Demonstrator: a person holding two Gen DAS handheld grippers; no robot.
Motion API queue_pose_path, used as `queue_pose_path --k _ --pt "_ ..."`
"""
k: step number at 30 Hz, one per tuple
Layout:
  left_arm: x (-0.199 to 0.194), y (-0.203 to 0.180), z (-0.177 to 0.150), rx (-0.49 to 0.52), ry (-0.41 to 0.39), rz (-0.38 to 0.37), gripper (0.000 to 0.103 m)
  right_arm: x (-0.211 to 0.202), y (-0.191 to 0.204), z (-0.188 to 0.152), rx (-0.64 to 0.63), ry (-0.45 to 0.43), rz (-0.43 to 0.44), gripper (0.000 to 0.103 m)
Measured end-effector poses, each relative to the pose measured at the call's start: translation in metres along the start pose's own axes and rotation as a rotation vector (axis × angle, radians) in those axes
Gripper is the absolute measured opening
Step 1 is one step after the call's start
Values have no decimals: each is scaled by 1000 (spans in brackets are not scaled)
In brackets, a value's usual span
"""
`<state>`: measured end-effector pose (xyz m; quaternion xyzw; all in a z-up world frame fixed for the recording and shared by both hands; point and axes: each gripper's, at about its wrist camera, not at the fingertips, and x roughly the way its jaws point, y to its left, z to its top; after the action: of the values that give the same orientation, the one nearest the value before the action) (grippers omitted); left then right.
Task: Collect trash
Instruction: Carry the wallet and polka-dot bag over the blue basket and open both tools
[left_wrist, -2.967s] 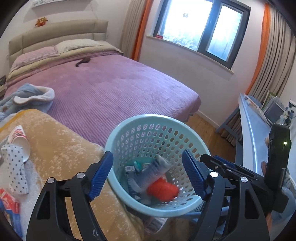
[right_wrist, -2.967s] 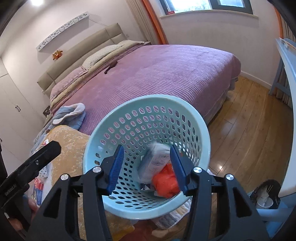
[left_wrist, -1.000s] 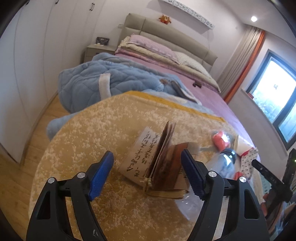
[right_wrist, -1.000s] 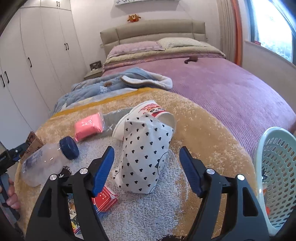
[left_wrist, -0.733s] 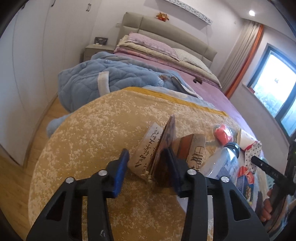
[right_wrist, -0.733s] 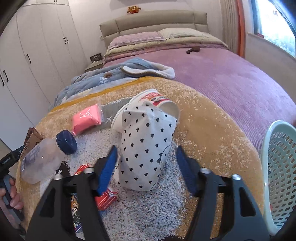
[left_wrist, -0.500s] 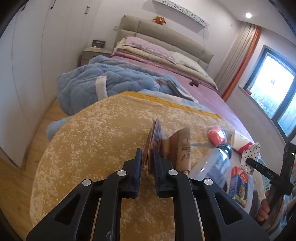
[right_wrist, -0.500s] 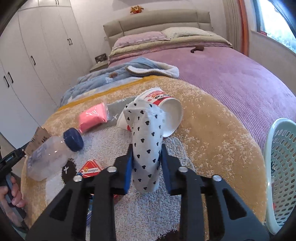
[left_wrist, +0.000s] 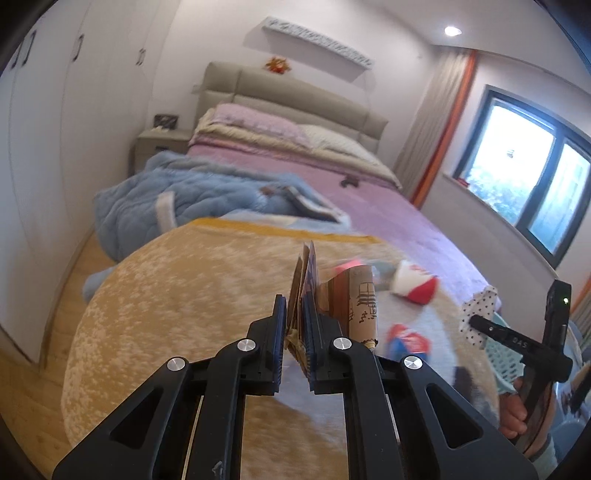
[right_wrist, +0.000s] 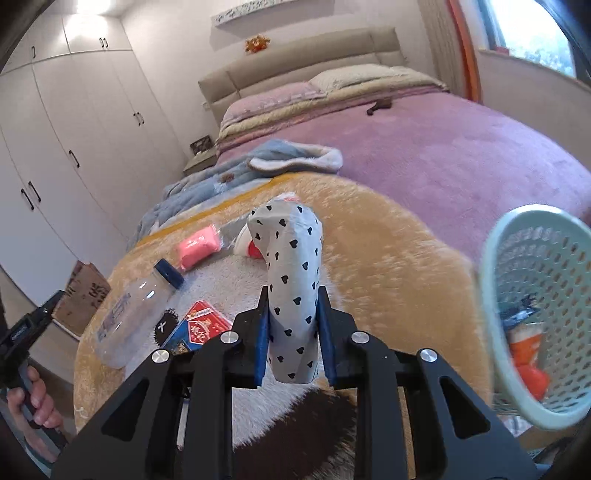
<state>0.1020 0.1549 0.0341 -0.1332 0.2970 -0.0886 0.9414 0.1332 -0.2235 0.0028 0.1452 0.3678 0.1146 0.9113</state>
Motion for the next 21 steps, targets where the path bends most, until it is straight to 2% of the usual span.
queue_pose_path --k 4,11,14,21 --pt "-10 -41 2 56 -26 -55 8 -29 -14 4 5 -42 -45 21" --pt "2 -111 1 117 -26 -170 8 -69 -44 10 15 -92 -140 21" --pt "19 -146 -7 129 9 -232 8 -82 -64 11 59 -94 -159 21" --pt "58 -221 -21 193 86 -311 8 -103 -109 6 145 -105 -199 21"
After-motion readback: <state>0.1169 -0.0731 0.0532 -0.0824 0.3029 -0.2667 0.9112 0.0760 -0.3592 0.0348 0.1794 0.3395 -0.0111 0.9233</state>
